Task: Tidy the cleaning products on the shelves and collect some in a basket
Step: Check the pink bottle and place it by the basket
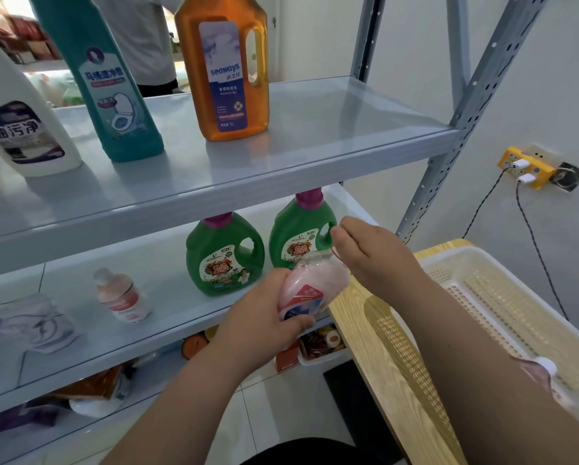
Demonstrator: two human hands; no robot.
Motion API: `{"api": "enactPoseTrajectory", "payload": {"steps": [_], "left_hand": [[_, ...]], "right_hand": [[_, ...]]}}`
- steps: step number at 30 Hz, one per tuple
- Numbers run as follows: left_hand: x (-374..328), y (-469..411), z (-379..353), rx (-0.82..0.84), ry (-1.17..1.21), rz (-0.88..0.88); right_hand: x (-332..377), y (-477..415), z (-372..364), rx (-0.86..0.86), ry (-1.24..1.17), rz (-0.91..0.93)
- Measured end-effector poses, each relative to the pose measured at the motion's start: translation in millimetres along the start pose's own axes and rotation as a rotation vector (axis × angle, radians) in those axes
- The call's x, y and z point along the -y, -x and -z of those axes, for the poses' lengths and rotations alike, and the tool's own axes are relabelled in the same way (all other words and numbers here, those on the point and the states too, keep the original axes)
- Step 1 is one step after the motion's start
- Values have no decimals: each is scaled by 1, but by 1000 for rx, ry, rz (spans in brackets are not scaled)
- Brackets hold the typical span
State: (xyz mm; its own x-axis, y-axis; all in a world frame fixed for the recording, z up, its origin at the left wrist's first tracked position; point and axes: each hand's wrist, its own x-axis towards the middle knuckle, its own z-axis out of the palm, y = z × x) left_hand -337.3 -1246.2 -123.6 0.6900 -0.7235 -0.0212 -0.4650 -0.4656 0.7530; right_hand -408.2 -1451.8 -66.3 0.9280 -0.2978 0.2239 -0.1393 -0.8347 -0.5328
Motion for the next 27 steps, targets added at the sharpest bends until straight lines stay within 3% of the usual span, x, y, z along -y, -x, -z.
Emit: {"api": "enactPoseTrajectory", "payload": {"steps": [5, 10, 15, 19, 27], "left_hand": [[-3, 2, 4, 9, 373, 121], [-7, 6, 26, -123, 707, 270], [1, 7, 36, -201, 913, 334], [-7, -1, 51, -138, 1001, 242], [-50, -47, 72, -56, 961, 34]], "right_hand": [[8, 12, -19, -54, -488, -113], [21, 30, -48, 76, -684, -172], [47, 38, -57, -44, -718, -171], [70, 43, -60, -15, -607, -172], [79, 0, -31, -171, -597, -184]]}}
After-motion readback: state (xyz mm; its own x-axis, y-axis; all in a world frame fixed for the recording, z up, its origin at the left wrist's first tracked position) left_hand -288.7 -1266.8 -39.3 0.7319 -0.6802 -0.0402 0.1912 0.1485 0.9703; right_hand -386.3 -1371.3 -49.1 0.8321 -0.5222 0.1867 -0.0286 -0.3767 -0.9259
